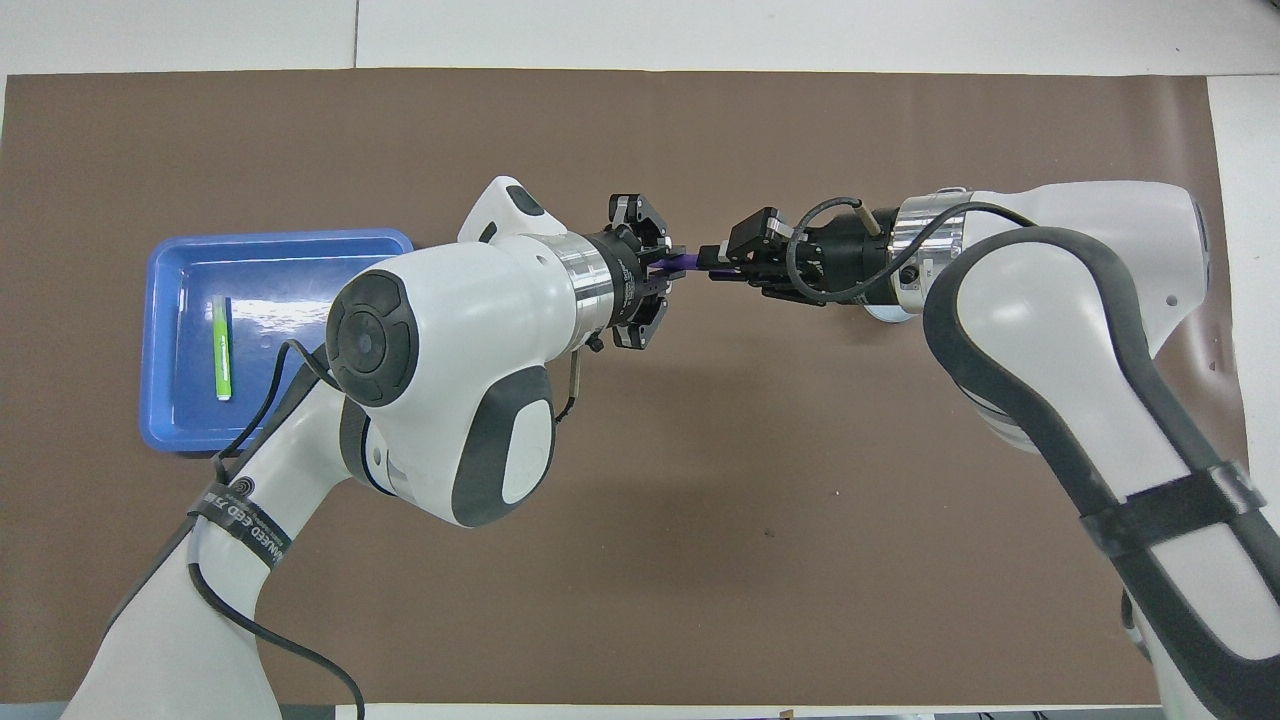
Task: Transfer and insert pens with both arms
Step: 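Grasp the purple pen with the right gripper and open the left gripper, then insert the purple pen into the silver cup with the right gripper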
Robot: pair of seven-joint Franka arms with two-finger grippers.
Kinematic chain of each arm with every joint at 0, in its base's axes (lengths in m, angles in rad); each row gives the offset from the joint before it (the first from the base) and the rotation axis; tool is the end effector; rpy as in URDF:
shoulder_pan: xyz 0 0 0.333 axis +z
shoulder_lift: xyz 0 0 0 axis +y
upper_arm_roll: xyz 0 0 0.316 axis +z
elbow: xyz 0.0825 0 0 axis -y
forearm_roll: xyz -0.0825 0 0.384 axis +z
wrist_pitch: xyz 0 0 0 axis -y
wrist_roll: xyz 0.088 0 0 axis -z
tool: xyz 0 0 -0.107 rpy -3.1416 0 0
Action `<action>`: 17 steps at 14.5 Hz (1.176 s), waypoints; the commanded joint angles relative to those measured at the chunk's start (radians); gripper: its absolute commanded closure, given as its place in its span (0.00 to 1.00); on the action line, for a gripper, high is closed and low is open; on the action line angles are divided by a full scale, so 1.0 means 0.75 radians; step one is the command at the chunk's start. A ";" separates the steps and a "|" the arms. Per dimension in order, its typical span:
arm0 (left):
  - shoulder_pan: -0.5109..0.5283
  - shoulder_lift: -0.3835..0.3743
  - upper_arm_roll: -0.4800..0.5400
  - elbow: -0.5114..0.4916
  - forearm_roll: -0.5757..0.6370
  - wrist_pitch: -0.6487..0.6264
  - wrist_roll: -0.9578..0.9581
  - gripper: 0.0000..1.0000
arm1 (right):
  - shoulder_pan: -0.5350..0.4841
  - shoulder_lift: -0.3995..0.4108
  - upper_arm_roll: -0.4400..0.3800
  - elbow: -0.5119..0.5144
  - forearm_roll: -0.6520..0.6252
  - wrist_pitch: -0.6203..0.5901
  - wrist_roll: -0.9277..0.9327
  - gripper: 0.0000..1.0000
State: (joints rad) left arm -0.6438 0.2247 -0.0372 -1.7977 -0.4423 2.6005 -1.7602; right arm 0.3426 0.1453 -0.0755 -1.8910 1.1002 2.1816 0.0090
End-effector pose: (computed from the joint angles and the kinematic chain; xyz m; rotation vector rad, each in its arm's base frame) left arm 0.5223 -0.4096 0.4861 1.9072 1.6010 -0.1588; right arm 0.5880 0.1972 0.4600 -2.1771 0.3840 -0.0039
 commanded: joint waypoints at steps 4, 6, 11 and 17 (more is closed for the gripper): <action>-0.013 0.022 0.019 0.014 -0.001 -0.007 0.089 0.00 | -0.001 -0.022 0.005 -0.025 0.024 0.026 0.002 1.00; -0.005 0.007 0.019 -0.024 -0.001 -0.053 0.294 0.00 | -0.013 -0.012 0.002 -0.003 0.000 0.006 -0.006 1.00; 0.081 -0.031 0.029 -0.084 -0.001 -0.223 0.793 0.00 | -0.119 0.088 -0.002 0.295 -0.547 -0.218 -0.014 1.00; 0.304 -0.097 0.033 -0.219 0.019 -0.338 1.319 0.00 | -0.170 0.217 -0.002 0.621 -1.165 -0.516 -0.242 1.00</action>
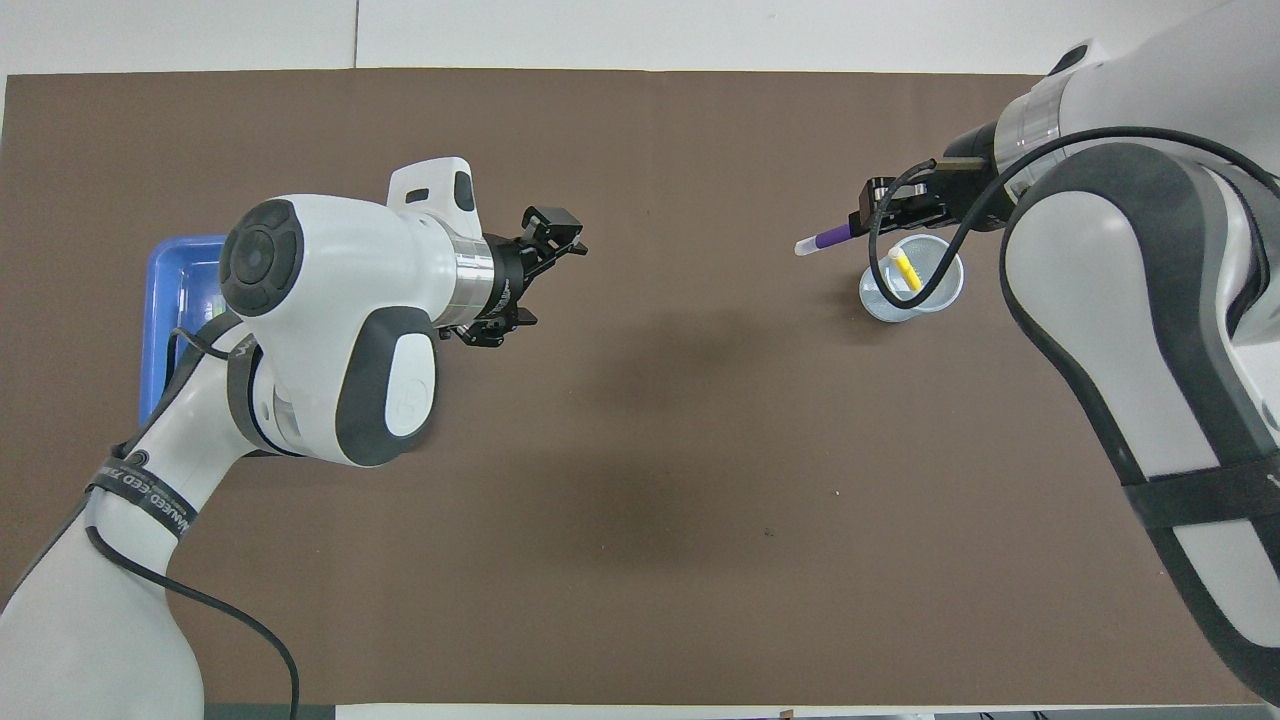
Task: Transfer and insert pens with both arms
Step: 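Insert the purple pen into the silver cup with the right gripper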
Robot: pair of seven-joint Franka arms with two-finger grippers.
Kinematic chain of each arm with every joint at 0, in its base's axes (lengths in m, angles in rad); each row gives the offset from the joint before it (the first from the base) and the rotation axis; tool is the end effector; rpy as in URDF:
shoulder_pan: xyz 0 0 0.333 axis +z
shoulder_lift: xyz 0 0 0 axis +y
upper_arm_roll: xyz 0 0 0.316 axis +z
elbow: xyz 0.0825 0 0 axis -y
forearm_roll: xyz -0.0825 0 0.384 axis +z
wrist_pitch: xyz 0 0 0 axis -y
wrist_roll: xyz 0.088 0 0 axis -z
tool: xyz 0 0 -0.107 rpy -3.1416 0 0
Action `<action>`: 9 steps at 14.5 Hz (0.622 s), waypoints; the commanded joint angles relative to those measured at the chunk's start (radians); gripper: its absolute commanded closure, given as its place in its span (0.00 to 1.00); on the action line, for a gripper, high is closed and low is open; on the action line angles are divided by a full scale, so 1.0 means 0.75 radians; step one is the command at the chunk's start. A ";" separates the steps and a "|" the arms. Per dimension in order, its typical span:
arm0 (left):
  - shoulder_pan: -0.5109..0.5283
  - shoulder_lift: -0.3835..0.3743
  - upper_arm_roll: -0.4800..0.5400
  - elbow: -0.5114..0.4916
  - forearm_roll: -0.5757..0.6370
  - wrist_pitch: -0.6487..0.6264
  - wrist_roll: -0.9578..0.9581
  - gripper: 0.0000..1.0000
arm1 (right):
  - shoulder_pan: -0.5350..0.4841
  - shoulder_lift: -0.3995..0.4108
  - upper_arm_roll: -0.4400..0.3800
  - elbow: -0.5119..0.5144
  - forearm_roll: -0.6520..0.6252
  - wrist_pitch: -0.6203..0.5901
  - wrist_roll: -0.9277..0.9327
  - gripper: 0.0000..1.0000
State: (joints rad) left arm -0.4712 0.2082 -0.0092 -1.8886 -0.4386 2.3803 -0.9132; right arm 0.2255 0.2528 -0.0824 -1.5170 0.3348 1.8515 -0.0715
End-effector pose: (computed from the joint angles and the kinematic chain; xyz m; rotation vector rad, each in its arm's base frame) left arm 0.5608 -0.2967 0.4264 2.5293 0.9381 -0.0126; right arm 0.6376 0.1237 0.5280 -2.8256 -0.1953 -0.1016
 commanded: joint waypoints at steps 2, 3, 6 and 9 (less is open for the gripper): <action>0.145 -0.100 -0.004 -0.151 0.140 -0.065 0.401 0.00 | -0.012 0.076 0.010 0.129 -0.305 -0.080 -0.266 1.00; 0.194 -0.106 -0.006 -0.165 0.232 -0.085 0.519 0.00 | -0.010 0.074 0.010 0.127 -0.326 -0.078 -0.277 1.00; 0.331 -0.102 -0.006 -0.169 0.303 -0.140 0.844 0.00 | -0.014 0.074 0.010 0.123 -0.381 -0.104 -0.328 1.00; 0.466 -0.077 -0.006 -0.182 0.406 -0.136 1.094 0.00 | -0.020 0.054 0.003 0.035 -0.434 -0.080 -0.363 1.00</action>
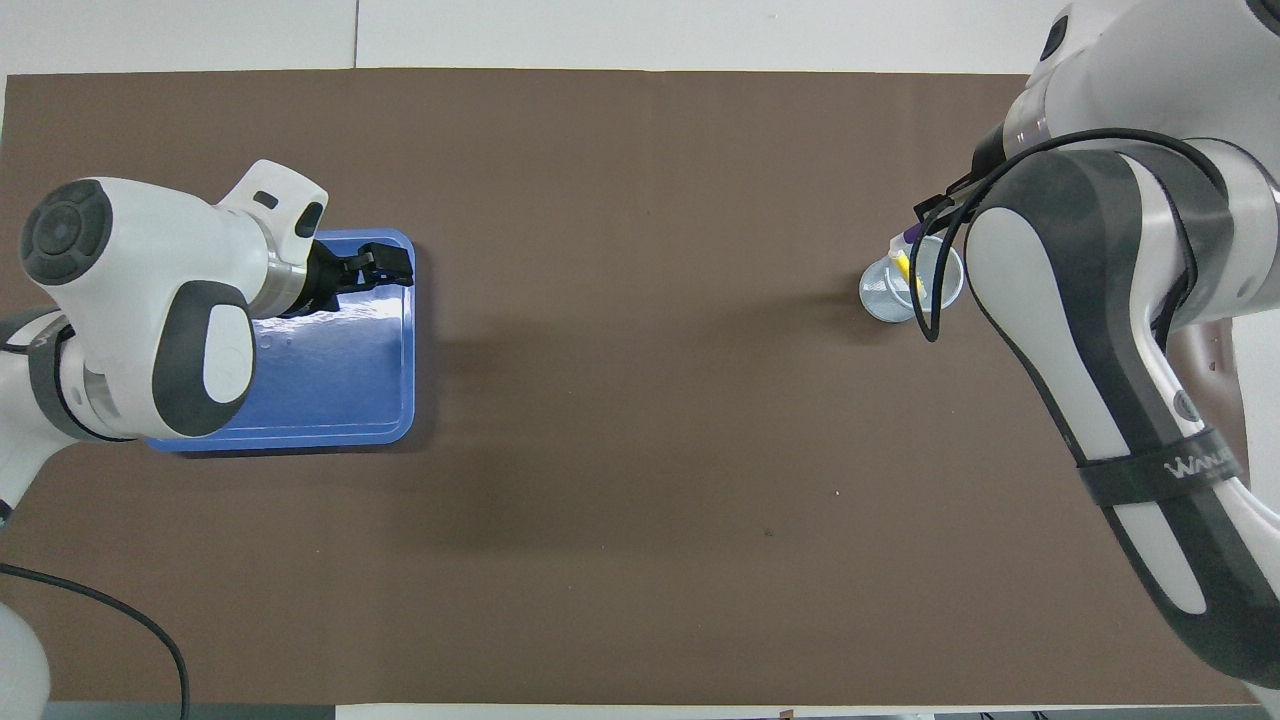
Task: Transfer and insert pens with both arms
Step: 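Insert the purple pen into the silver cup with the right gripper, then grasp the green pen in the tray with the left gripper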
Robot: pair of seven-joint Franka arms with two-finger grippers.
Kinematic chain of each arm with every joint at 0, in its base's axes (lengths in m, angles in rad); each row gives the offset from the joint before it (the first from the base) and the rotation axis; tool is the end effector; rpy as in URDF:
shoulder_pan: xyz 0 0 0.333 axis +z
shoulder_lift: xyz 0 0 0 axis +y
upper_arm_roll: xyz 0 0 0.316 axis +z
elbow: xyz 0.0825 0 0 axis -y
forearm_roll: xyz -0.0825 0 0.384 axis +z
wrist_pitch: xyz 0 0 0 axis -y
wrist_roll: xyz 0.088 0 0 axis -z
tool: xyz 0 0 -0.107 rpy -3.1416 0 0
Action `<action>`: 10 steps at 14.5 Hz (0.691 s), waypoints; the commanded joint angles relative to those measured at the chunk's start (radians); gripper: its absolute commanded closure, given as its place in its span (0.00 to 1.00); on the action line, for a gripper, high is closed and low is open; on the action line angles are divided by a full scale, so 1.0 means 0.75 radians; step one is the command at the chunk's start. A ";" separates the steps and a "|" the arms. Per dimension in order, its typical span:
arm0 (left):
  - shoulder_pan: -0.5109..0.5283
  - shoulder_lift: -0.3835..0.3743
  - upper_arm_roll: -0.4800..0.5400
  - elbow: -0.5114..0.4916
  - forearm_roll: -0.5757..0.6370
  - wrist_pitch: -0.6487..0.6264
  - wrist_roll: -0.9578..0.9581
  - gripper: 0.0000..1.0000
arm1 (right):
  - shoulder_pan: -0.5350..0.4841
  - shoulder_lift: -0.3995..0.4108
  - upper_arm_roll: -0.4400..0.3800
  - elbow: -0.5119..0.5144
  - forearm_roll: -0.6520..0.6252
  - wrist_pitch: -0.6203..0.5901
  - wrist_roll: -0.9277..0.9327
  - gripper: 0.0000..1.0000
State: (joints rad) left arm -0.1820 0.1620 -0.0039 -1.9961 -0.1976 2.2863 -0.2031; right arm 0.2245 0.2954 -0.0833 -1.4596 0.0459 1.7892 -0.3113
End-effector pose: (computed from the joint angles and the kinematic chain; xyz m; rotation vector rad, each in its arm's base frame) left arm 0.5878 -0.1151 0.3930 2.9518 0.2034 0.1407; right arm 0.6469 0.1028 0.5187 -3.0455 -0.6928 -0.0576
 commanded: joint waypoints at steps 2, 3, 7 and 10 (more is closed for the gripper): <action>0.169 0.011 -0.013 -0.042 0.153 -0.007 0.299 0.00 | -0.040 -0.042 0.007 -0.138 -0.073 0.064 -0.088 1.00; 0.212 0.023 -0.013 -0.053 0.157 0.003 0.374 0.00 | -0.058 -0.062 0.007 -0.189 -0.073 0.099 -0.120 1.00; 0.353 0.074 -0.013 -0.063 0.157 0.058 0.575 0.00 | -0.060 -0.144 0.007 -0.428 -0.071 0.304 -0.127 1.00; 0.363 0.117 -0.013 -0.073 0.157 0.073 0.576 0.00 | -0.054 -0.171 0.007 -0.510 -0.071 0.369 -0.125 0.97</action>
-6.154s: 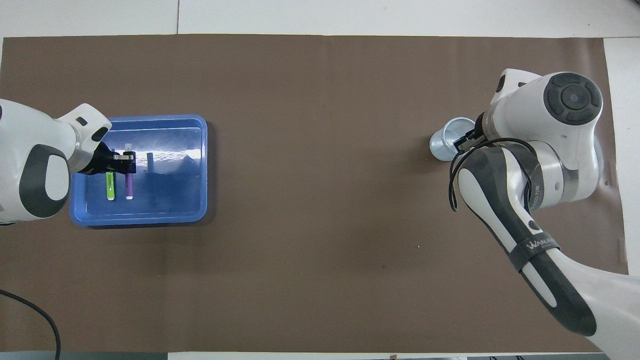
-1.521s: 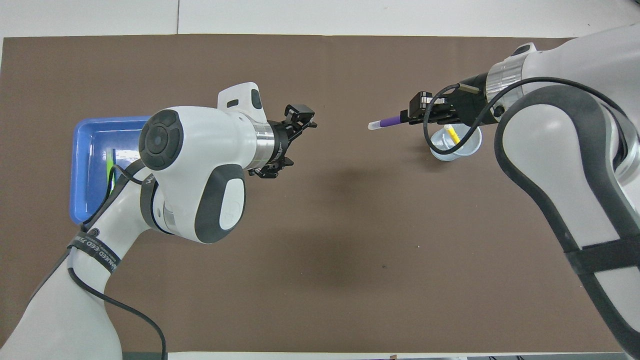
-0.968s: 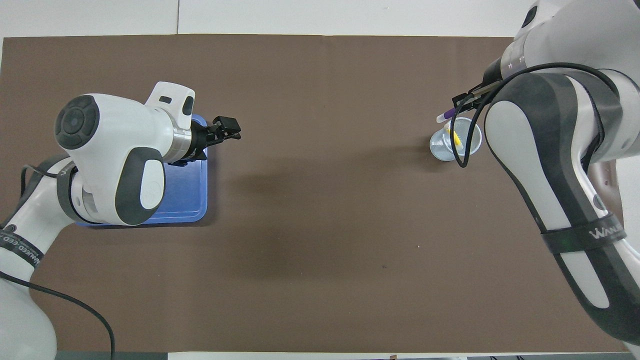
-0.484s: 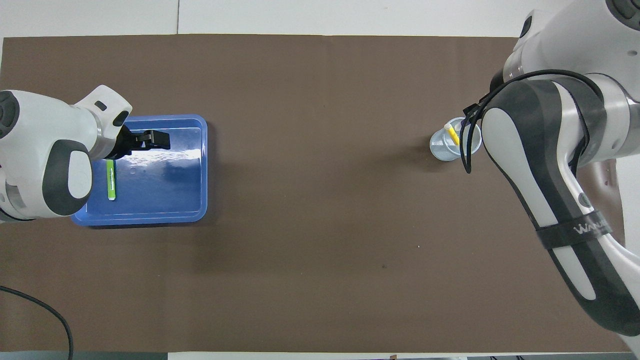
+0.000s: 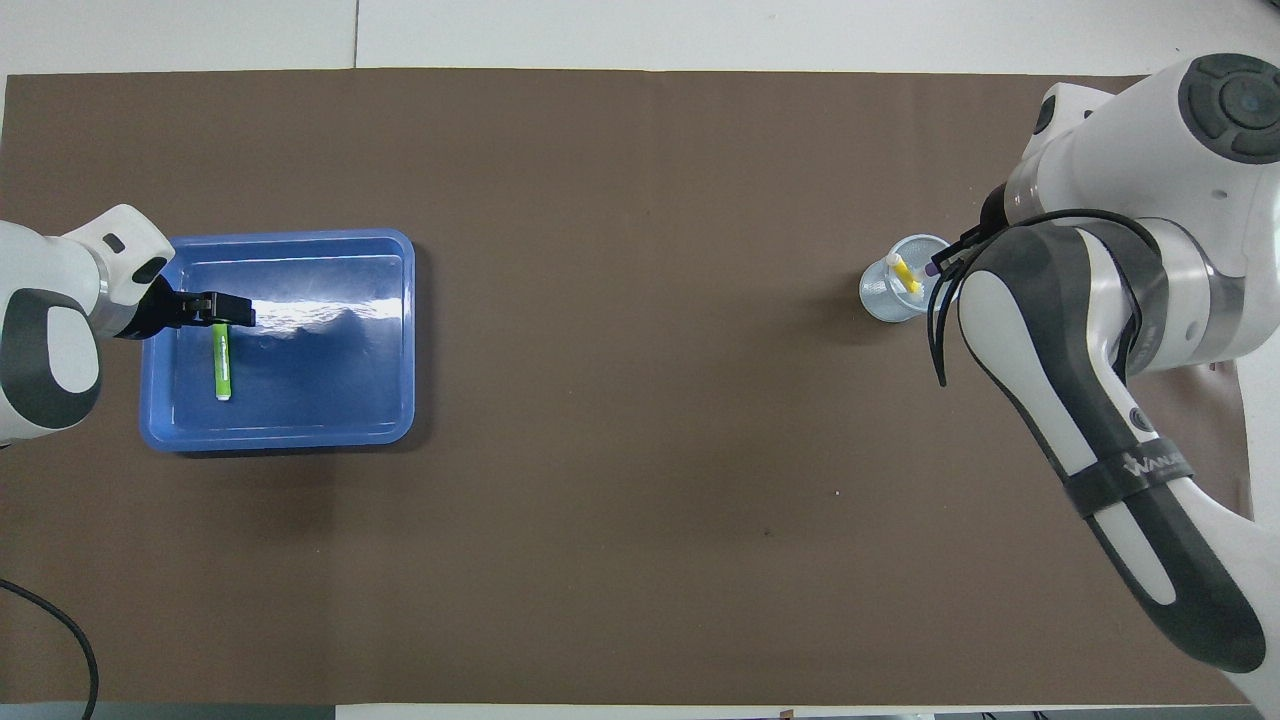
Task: Transfer and insert pens with both arms
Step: 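Grasp the green pen in the tray with the left gripper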
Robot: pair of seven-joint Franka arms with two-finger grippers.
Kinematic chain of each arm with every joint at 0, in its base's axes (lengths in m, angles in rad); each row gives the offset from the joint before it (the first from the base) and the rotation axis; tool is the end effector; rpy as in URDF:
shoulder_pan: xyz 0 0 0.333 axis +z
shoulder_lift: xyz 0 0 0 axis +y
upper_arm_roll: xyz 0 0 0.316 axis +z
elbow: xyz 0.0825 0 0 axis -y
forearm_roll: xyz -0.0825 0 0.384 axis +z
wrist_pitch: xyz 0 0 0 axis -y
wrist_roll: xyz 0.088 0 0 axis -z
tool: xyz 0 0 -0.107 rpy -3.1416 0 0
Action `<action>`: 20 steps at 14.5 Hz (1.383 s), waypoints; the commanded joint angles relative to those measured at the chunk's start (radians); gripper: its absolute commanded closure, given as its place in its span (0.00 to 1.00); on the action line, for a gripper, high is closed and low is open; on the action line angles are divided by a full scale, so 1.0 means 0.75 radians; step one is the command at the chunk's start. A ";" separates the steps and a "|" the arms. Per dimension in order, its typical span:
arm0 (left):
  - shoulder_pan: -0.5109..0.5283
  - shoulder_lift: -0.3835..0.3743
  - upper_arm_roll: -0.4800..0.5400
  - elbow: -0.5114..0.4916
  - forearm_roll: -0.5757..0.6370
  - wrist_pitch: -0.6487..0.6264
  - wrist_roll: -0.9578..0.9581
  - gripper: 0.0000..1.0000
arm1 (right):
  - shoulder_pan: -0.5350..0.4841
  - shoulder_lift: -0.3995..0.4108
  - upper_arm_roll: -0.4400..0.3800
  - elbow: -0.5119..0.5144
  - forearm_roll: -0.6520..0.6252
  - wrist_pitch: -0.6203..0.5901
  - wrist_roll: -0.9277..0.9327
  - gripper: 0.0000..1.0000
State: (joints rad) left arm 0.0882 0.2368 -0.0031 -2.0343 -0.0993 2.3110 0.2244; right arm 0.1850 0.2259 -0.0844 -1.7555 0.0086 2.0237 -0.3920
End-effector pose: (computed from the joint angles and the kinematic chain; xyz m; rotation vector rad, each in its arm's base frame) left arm 0.5914 0.0485 0.3331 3.0702 -0.1131 0.0784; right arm 0.6250 0.0670 0.4421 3.0299 0.7600 0.0642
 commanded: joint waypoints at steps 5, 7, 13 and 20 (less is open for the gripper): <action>0.030 0.005 -0.014 -0.120 0.026 0.097 0.003 0.10 | 0.003 -0.078 0.010 -0.106 -0.018 0.057 -0.021 0.33; 0.050 0.003 -0.014 -0.118 0.026 0.095 0.001 0.70 | 0.001 -0.060 0.012 -0.036 0.007 0.014 -0.021 0.05; 0.042 -0.001 -0.014 -0.092 0.026 0.026 -0.015 1.00 | -0.022 -0.054 0.012 0.023 0.564 -0.062 0.017 0.00; -0.172 -0.091 -0.026 0.119 0.014 -0.322 -0.686 1.00 | 0.017 -0.066 0.014 0.009 1.070 -0.070 0.504 0.00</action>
State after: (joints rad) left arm 0.0248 0.1861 -0.0257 -1.9760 -0.0970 2.1216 -0.1041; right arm 0.1834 0.1848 -0.0784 -1.7452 0.7468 1.9773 -0.1067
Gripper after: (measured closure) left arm 0.828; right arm 0.000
